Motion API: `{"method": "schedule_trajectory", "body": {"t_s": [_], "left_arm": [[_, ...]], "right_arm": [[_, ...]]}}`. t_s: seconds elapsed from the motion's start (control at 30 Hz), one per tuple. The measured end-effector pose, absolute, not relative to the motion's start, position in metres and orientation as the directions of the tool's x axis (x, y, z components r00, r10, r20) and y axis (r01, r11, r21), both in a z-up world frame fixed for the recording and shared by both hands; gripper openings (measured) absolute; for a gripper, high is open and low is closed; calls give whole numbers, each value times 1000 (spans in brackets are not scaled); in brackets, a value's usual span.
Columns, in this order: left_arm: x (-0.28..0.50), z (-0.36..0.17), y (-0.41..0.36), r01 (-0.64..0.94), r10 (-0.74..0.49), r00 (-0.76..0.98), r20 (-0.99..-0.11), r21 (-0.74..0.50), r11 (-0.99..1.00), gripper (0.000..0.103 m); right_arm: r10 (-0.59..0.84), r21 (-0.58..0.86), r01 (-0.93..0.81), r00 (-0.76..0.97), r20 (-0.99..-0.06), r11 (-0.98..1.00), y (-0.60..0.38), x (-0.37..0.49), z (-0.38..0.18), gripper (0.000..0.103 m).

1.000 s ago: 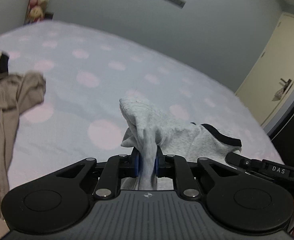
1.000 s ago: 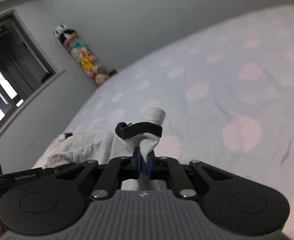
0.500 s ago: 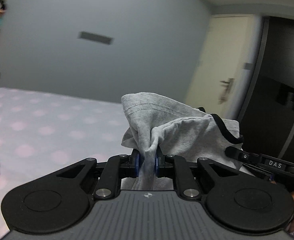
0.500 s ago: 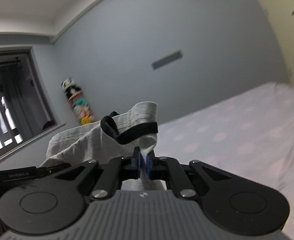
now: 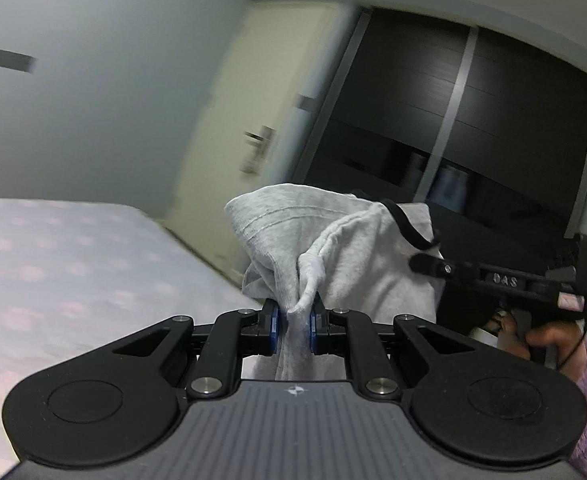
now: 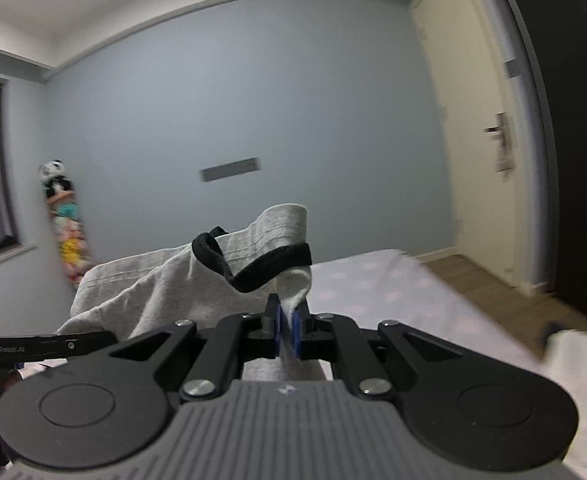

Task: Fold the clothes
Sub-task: 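Lift the folded shirt with both tools and carry it to the clothes stack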

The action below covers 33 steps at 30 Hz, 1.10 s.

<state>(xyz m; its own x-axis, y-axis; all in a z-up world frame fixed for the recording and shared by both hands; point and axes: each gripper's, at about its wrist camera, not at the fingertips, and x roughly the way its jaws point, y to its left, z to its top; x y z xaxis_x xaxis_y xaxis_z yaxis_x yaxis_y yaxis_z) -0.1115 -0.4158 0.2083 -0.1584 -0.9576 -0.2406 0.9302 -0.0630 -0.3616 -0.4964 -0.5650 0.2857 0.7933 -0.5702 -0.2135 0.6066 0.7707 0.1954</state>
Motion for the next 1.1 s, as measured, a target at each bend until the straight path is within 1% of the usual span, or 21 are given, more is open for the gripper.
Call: {"method": "schedule_trajectory", "body": {"t_s": [0.13, 0.27, 0.4, 0.5, 0.7, 0.93, 1.1], "left_arm": [[-160, 206, -448, 903, -921, -293, -258, -391, -177, 12], [-196, 184, -472, 846, -860, -425, -281, -462, -267, 11], [-222, 157, -497, 793, -793, -517, -322, -528, -303, 11], [-229, 134, -511, 825, -780, -492, -386, -492, -277, 11], [-202, 97, -550, 883, -772, -385, -505, -446, -148, 11], [-176, 58, -590, 875, -746, -356, -563, -480, -55, 12], [-162, 23, -595, 857, -702, -366, -611, -516, 2, 12]], "right_arm": [[-642, 143, 686, 721, -261, 713, -564, -558, 299, 7], [-688, 94, 746, 649, -325, 660, -569, -604, 301, 7], [-691, 82, 774, 603, -399, 628, -587, -629, 291, 7], [-678, 93, 784, 584, -447, 614, -609, -633, 271, 8], [-622, 101, 774, 572, -534, 625, -673, -588, 210, 7], [-548, 105, 749, 565, -618, 654, -730, -535, 158, 7], [-488, 143, 747, 553, -675, 649, -755, -515, 116, 8]]}}
